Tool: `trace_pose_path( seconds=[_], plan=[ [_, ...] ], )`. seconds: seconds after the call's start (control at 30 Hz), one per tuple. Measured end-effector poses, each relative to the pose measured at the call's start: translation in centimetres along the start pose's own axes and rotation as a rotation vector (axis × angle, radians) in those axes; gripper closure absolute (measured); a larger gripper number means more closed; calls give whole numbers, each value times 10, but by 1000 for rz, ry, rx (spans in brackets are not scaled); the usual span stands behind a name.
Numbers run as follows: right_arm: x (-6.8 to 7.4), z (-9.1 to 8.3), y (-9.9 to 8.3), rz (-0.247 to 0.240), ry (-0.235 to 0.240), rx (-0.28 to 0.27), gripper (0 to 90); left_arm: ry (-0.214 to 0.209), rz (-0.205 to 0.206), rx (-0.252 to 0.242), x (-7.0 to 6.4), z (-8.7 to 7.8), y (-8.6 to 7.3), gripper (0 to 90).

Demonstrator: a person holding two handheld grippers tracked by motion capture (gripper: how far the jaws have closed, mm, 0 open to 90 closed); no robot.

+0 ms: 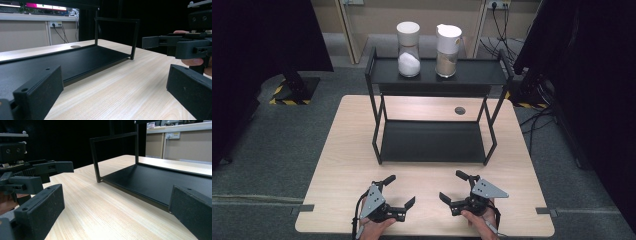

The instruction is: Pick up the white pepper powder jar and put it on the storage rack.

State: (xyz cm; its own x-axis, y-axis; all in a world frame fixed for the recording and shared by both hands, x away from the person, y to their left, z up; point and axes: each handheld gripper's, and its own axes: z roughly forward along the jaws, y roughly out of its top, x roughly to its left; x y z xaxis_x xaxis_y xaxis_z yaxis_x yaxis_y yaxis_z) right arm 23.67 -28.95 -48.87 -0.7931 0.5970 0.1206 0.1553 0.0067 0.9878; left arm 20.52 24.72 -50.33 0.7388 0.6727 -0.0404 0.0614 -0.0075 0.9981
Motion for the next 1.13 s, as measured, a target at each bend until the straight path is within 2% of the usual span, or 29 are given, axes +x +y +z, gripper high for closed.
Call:
trace_pose_path(
  seconds=[1.13],
  plan=[
    [-3, -4, -3, 14, -11, -10, 4, 8, -2, -4, 0, -2, 0, 0]
  ],
)
